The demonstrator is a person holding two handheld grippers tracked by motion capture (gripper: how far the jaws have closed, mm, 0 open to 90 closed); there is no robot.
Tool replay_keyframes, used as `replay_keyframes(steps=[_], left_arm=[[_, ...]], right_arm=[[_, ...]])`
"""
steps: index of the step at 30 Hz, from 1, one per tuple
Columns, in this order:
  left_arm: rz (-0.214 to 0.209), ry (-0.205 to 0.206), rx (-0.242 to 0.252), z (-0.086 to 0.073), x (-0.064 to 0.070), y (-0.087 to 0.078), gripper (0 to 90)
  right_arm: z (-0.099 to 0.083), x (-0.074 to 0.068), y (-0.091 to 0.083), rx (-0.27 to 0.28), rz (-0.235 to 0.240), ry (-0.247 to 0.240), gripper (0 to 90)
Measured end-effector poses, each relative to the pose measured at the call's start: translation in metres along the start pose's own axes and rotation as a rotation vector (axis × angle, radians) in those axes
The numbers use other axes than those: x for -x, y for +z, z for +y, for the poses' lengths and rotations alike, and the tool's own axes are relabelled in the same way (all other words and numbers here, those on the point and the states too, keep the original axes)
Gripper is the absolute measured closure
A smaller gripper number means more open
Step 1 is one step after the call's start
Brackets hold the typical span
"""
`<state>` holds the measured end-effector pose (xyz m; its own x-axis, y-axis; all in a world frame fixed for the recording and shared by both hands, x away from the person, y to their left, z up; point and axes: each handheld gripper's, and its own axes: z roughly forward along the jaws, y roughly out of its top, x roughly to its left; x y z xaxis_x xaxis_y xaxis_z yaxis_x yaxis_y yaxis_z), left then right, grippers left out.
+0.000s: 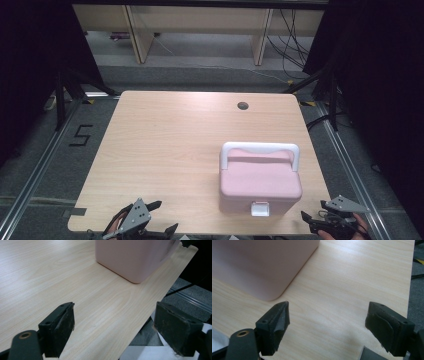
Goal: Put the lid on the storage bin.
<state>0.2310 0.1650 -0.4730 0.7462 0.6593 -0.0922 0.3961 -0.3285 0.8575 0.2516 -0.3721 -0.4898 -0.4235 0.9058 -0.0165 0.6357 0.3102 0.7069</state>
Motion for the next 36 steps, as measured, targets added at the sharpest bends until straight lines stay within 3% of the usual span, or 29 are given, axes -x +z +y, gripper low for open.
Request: replay_keyframes(steps=[2, 3, 4, 9, 16, 24, 26, 32, 35, 36], left_arm=[[0.004, -0.006, 0.001, -0.0006, 0.0007, 0.001, 16.2], [0.003, 0.017, -0.014, -0.0007, -0.0012, 0.0008, 16.2], [-0.003, 0.0, 0.005, -0.0013, 0.0002, 0.0025, 16.2], [-0.002, 0.004, 0.005, -0.0015, 0.0003, 0.0027, 16.2], [0.007, 0.009, -0.008, -0.0012, -0.0001, 0.0018, 16.1], [0.009, 0.011, -0.008, -0.0013, -0.0004, 0.0018, 16.2], [0.009, 0.01, -0.01, -0.0014, -0.0003, 0.0019, 16.2], [0.011, 0.002, -0.004, -0.0016, -0.0004, 0.0023, 16.2], [0.011, 0.001, -0.005, -0.0018, -0.0004, 0.0025, 16.1], [0.008, 0.003, -0.003, -0.002, -0.0007, 0.0029, 16.2]], right_arm=[[-0.0008, 0.0014, -0.0001, 0.003, 0.0, -0.011, 19.9], [-0.0009, 0.0005, -0.0008, -0.003, -0.002, 0.009, 19.9], [-0.0014, 0.0007, -0.0008, -0.005, 0.0, 0.013, 19.9], [-0.0027, 0.0009, -0.0013, -0.017, -0.001, 0.025, 19.9], [-0.0039, 0.0029, -0.0012, -0.009, -0.011, -0.004, 19.6], [-0.0048, 0.001, -0.001, -0.009, -0.007, 0.031, 19.2], [-0.0057, 0.0029, 0.0, 0.004, -0.018, 0.0, 19.2], [-0.0057, 0.0029, -0.0005, 0.003, -0.017, 0.005, 18.9], [-0.0056, 0.0049, 0.0, 0.012, -0.018, -0.015, 18.8], [-0.0049, 0.0033, -0.0015, -0.006, -0.015, 0.012, 18.8]])
